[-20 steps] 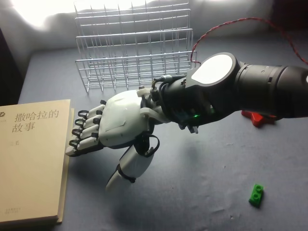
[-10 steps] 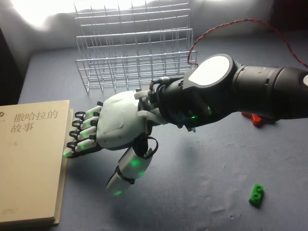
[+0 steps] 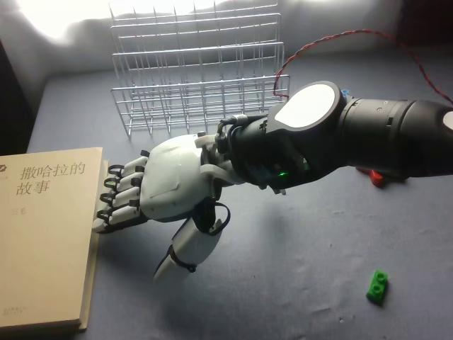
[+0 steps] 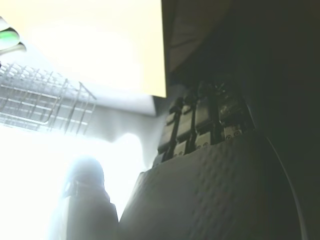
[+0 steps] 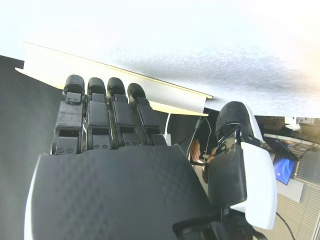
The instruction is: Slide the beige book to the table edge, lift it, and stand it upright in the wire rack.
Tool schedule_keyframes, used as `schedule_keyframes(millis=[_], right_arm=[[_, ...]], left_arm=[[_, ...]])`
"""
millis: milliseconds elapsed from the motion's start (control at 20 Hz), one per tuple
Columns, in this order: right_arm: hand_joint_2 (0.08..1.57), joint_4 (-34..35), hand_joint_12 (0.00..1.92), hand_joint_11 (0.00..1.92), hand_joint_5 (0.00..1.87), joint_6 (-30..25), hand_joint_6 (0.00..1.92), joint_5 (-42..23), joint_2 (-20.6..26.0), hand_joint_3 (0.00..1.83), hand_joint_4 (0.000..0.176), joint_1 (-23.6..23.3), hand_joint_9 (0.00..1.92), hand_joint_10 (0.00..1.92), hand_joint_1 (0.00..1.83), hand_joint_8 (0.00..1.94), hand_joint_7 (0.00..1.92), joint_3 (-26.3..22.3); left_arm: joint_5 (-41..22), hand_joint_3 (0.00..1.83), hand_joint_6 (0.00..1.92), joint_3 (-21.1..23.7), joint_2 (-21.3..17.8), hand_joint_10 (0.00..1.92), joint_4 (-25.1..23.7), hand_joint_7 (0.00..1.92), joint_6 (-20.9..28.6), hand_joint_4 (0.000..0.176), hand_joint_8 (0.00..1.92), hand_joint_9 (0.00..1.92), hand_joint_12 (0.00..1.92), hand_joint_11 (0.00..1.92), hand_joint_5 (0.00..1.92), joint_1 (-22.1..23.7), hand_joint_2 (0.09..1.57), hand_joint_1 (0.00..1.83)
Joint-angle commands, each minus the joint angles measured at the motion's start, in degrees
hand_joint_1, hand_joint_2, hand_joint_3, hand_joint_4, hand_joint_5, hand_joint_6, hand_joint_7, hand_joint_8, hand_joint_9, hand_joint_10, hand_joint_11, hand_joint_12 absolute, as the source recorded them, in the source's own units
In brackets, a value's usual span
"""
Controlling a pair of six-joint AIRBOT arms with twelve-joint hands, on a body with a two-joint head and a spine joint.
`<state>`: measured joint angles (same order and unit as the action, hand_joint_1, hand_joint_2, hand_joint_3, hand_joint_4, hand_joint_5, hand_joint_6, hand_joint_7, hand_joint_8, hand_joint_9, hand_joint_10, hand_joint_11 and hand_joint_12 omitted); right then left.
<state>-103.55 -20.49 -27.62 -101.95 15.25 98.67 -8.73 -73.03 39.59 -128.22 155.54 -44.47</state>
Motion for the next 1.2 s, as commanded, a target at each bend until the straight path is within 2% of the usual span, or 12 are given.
schedule_keyframes(millis=[0,1150], right_arm=[[1.09,2.7,0.0,0.0,0.0,-0.21,0.0,-0.18,-0.06,0.0,0.0,-0.27,0.0,0.0,0.0,0.0,0.0,0.01],[1.08,2.87,0.0,0.0,0.0,0.02,0.0,1.35,-2.07,0.0,0.0,-0.89,0.0,0.0,0.0,0.0,0.0,0.33]], left_arm=[[3.53,0.0,0.0,-0.53,-0.24,0.0,0.18,0.0,0.31,0.0,0.0,0.0,0.0,0.0,0.0,0.04,1.1,0.0],[3.33,0.0,0.0,0.01,0.77,0.0,-0.2,0.0,0.32,0.0,0.0,0.0,0.0,0.0,0.0,-0.19,1.11,0.0]])
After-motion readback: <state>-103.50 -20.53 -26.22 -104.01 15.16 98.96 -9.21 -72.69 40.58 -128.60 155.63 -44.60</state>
